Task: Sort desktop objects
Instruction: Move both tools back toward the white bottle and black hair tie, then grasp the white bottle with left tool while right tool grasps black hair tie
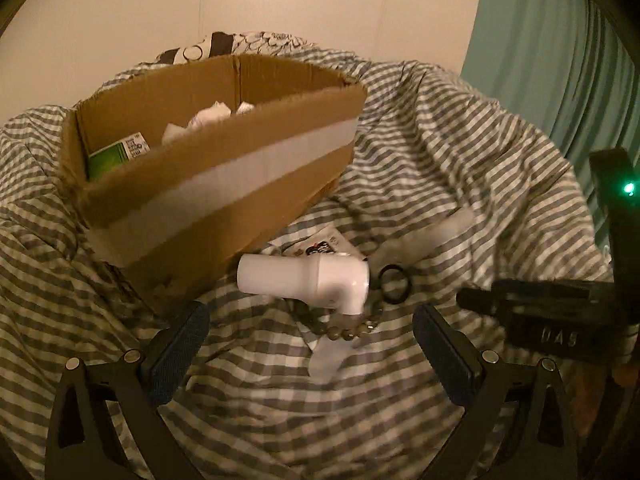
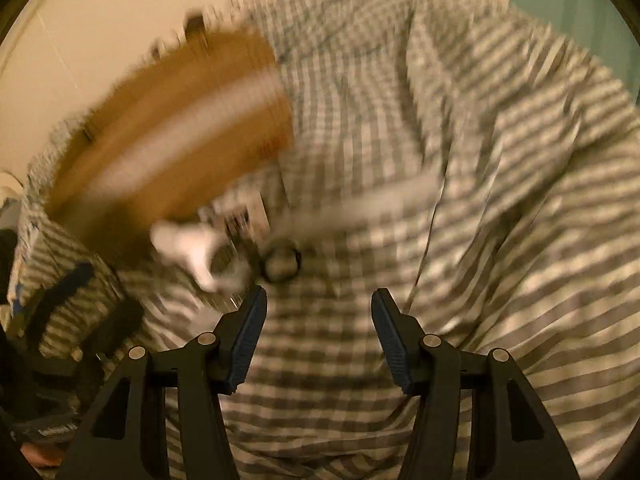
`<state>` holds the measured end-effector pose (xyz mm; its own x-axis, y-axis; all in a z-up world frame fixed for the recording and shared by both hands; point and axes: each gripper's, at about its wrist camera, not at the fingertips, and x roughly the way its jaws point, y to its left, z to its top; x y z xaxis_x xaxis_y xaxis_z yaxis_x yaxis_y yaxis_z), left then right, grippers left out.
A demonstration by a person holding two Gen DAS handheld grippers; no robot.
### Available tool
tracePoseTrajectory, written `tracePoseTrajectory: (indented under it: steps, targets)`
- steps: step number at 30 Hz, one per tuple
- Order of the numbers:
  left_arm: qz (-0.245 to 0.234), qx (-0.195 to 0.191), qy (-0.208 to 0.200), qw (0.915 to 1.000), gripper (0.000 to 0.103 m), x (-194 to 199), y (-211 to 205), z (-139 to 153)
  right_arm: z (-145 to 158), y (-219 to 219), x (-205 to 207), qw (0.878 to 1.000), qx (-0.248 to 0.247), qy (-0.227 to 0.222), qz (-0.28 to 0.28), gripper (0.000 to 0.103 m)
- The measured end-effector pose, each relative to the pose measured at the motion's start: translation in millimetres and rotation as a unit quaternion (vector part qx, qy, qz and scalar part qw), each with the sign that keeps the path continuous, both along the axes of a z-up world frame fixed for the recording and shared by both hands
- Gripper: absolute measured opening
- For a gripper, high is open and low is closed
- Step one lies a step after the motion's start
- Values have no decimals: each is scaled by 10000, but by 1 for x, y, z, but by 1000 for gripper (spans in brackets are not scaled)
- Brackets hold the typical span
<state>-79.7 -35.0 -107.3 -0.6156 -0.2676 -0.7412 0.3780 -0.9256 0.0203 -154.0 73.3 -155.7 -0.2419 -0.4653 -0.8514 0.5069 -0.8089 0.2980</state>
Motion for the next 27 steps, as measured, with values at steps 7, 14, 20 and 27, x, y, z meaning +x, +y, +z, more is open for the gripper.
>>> tracePoseTrajectory:
  steps: [7,14,20,27]
  targets:
    - [37,230,-95,9997,103,-21,-19,-30,-12,-1,-10,9995,-67,-299,-25,54]
    - [-350,451,-82,9983,103,-34,-41,-49,-18,-5,-13,9988,-81,-485,-53,55]
    - [-318,685,38,9971,103,-39,-48,-53,-23,-20,-23,9989,-94,-467,-17,55]
    - [-381,903,14,9952,103,-38,-50,-56,-33,-47,-42,9988,-99,-485,36,52]
